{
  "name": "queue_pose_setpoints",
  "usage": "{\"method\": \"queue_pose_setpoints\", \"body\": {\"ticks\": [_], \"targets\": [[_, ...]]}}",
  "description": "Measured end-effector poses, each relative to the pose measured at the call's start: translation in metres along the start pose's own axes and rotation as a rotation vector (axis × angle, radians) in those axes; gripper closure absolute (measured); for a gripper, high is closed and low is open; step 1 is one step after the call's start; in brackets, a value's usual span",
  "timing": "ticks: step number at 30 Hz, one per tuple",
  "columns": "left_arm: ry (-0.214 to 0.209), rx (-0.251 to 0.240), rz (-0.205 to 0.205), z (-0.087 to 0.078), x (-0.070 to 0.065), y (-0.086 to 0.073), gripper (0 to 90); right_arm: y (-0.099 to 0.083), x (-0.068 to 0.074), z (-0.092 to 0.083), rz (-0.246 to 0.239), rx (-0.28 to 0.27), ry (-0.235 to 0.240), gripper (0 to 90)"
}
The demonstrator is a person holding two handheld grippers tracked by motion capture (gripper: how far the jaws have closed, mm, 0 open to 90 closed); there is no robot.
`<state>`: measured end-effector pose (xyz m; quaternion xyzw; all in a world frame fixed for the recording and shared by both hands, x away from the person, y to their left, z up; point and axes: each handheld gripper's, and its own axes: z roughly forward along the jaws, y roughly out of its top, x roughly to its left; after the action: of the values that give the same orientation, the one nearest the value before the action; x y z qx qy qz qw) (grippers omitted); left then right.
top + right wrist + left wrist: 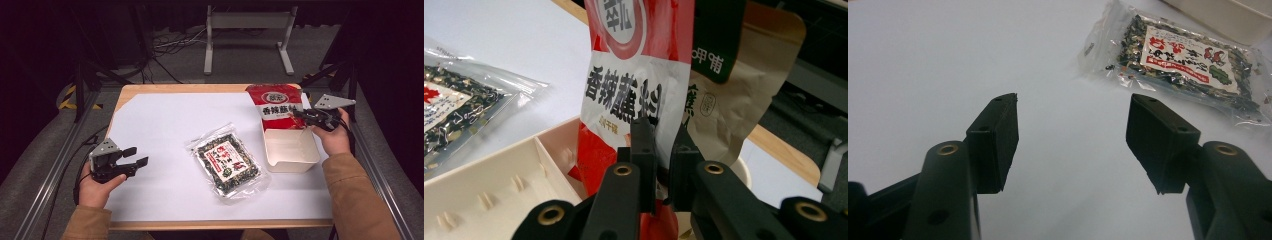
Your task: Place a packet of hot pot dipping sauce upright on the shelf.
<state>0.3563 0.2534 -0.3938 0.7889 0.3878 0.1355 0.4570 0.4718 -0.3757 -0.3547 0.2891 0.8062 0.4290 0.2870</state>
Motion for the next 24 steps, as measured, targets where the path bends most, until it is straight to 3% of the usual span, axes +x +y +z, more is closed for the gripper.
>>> {"method": "queue_pose_setpoints", "body": {"ticks": [3, 9, 13, 14, 15, 16, 18, 19, 24], "targets": [[0.001, -0.001, 0.002, 0.001, 0.0, 0.0, 38.5, -0.002, 0.0, 0.001, 0.025, 0.013, -0.013, 85.9], [0.001, 0.0, -0.003, 0.001, -0.001, 0.0, 38.5, -0.003, 0.004, 0.005, 0.004, 0.098, -0.058, 86.2], [-0.001, -0.001, -0.007, 0.001, -0.001, 0.0, 38.5, -0.006, 0.004, 0.007, 0.024, 0.123, -0.058, 86.3], [0.0, 0.0, -0.005, 0.001, -0.001, 0.0, 38.5, -0.007, 0.005, 0.008, 0.025, 0.146, -0.056, 86.3], [-0.001, 0.0, -0.001, 0.002, -0.001, 0.0, 38.5, -0.011, 0.007, 0.013, 0.001, 0.219, -0.059, 86.1], [-0.002, 0.002, 0.001, 0.002, -0.001, 0.0, 38.5, -0.013, 0.007, 0.014, -0.009, 0.235, -0.062, 86.1], [-0.002, 0.003, 0.0, 0.002, -0.001, 0.0, 38.5, -0.014, 0.007, 0.013, -0.007, 0.228, -0.062, 86.1], [-0.001, 0.002, 0.004, 0.002, -0.001, 0.0, 38.5, -0.015, 0.007, 0.012, 0.016, 0.226, -0.057, 86.0], [-0.007, 0.007, -0.001, 0.003, -0.002, 0.0, 38.4, -0.014, 0.007, 0.012, 0.018, 0.234, -0.062, 85.5]]}}
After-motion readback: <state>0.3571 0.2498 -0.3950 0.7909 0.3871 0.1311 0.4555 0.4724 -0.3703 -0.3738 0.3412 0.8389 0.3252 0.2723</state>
